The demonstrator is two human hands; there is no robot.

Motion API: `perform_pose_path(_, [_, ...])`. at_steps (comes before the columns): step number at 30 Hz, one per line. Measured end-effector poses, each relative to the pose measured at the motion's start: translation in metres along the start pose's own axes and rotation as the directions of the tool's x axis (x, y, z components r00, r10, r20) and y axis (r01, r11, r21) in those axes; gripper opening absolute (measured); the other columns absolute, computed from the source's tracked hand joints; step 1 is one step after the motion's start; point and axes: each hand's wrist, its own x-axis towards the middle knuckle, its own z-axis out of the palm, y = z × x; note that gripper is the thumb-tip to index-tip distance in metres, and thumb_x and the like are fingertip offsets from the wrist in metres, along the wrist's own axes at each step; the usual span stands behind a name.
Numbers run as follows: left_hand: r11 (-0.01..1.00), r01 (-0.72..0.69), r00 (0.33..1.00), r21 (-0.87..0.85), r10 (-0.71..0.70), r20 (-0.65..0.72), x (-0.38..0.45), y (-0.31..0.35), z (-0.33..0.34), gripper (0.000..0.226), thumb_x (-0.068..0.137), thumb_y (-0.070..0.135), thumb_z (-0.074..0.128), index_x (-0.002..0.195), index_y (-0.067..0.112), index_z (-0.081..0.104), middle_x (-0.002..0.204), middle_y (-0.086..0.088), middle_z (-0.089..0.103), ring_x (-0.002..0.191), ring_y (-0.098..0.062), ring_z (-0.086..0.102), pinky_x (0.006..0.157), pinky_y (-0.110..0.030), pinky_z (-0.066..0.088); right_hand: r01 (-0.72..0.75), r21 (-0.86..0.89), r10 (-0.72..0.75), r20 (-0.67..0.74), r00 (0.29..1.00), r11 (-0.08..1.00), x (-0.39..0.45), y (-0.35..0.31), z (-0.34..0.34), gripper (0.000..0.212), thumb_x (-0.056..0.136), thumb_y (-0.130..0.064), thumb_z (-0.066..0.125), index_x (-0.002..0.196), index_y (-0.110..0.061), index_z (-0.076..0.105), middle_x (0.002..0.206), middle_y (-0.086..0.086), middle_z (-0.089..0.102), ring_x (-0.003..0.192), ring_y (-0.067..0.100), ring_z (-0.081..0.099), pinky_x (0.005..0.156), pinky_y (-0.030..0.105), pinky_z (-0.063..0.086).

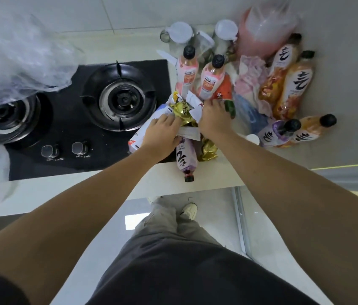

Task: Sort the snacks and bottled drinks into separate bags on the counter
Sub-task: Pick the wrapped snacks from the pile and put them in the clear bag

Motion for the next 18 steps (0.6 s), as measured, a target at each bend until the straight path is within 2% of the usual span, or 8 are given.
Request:
perform_pose_path(5, [0.995,-0.03,0.999,-0.094,0.034,0.04,0.008,0.004,0.001,0.05,0.092,0.033,0.071,0.133,0.015,0.048,0.136,-0.007,0.057,0.129,-0.031,0.052,0.102,-0.044,0.044,-0.051,0.003,0.051,-0.049,0.998,0.999,0.01,-0.002,0.001,0.027,0.097,-0.018,0.065,0.122,-0.008,0.063,0.129,0.013,0.061,0.123,0.032,0.053,0.096,0.044,0.051])
perform_pose_path(10, [0.981,-0.042,0.998,-0.188,0.05,0.034,0.005,0.003,0.003,0.047,0.092,0.033,0.069,0.129,0.014,0.049,0.131,-0.006,0.058,0.123,-0.027,0.054,0.097,-0.039,0.047,-0.094,0.078,0.098,-0.045,0.994,0.992,0.011,-0.007,-0.008,0.031,0.095,-0.014,0.068,0.124,-0.005,0.062,0.129,0.013,0.057,0.123,0.032,0.051,0.095,0.043,0.051])
perform_pose_path(13, [0.973,-0.008,1.0,-0.232,0.013,0.02,0.0,0.004,-0.001,0.042,0.093,0.032,0.065,0.127,0.014,0.049,0.127,-0.006,0.059,0.117,-0.026,0.056,0.086,-0.034,0.046,-0.076,0.08,0.083,-0.084,0.993,0.994,0.004,-0.007,-0.018,0.033,0.095,-0.013,0.068,0.126,-0.004,0.059,0.13,0.015,0.056,0.124,0.033,0.05,0.096,0.041,0.048])
perform_pose_path(15, [0.97,0.02,1.0,-0.24,-0.017,0.014,-0.006,0.003,-0.007,0.04,0.095,0.033,0.061,0.128,0.014,0.048,0.128,-0.006,0.058,0.115,-0.028,0.057,0.081,-0.039,0.049,-0.06,0.087,0.068,-0.098,0.993,0.994,-0.002,-0.009,-0.026,0.033,0.094,-0.009,0.066,0.125,-0.001,0.059,0.129,0.018,0.057,0.122,0.035,0.052,0.097,0.041,0.047])
perform_pose_path(18, [0.962,0.086,0.995,-0.259,-0.095,-0.02,-0.021,-0.002,-0.021,0.044,0.095,0.035,0.058,0.132,0.015,0.046,0.126,-0.007,0.057,0.11,-0.031,0.058,0.075,-0.04,0.044,-0.013,0.154,0.028,-0.095,0.995,0.988,-0.011,-0.017,-0.04,0.03,0.091,-0.004,0.062,0.121,0.003,0.06,0.126,0.021,0.058,0.117,0.039,0.056,0.096,0.045,0.047])
